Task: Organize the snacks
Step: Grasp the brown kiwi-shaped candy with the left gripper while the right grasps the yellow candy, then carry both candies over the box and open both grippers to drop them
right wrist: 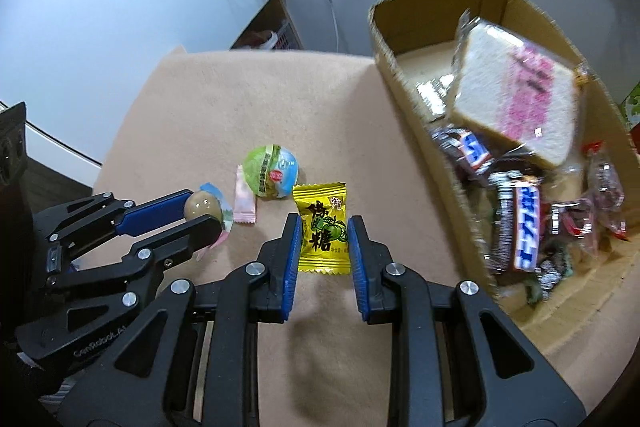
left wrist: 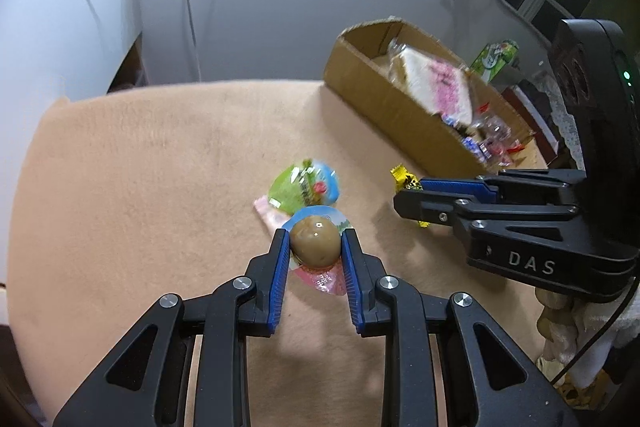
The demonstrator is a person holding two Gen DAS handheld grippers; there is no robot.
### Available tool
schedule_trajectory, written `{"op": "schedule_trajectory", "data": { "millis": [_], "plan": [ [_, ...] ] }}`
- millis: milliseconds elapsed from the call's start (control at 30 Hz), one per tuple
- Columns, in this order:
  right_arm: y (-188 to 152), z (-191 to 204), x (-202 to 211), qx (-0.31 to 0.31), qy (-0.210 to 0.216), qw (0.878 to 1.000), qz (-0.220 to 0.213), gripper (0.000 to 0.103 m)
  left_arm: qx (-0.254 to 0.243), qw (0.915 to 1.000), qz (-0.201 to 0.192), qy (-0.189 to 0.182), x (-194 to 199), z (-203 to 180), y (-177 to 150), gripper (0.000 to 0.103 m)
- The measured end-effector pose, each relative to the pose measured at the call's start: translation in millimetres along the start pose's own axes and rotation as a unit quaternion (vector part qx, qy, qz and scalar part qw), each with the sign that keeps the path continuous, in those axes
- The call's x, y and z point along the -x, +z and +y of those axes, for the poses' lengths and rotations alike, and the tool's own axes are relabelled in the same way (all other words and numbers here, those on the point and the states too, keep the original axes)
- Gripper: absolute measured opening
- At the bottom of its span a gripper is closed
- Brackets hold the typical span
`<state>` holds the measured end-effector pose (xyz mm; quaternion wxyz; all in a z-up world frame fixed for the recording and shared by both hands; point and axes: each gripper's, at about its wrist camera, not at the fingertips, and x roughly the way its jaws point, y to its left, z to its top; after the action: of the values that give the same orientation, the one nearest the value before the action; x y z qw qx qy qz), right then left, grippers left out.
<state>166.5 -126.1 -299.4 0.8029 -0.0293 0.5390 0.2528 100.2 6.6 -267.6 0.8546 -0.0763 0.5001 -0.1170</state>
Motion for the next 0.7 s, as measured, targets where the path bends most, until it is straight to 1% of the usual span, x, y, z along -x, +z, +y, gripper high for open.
{"op": "schedule_trajectory", "data": {
  "millis": [200, 367, 533, 700],
  "plan": [
    [3.3, -16.7, 36.4, -0.01, -0.008, 0.999, -0.029, 0.024, -0.012, 0.9998, -0.015, -0.009, 10.5, -14.2, 15.6, 0.024],
    [3.3, -38.9, 63.4, -0.028, -0.02, 0.998, -0.052, 0.024, -0.027, 0.9992, -0.024, -0.019, 15.9, -29.4, 28.6, 0.025],
    [9.9, -61.0, 80.4, -0.042, -0.037, 0.996, -0.064, 0.024, -0.037, 0.9983, -0.032, -0.03, 15.0, -45.2, 43.5, 0.024],
    [15.8, -87.2, 95.7, -0.056, -0.057, 0.994, -0.074, 0.024, -0.06, 0.9969, -0.038, -0.035, 10.5, -65.4, 57.5, 0.024]
  ]
}}
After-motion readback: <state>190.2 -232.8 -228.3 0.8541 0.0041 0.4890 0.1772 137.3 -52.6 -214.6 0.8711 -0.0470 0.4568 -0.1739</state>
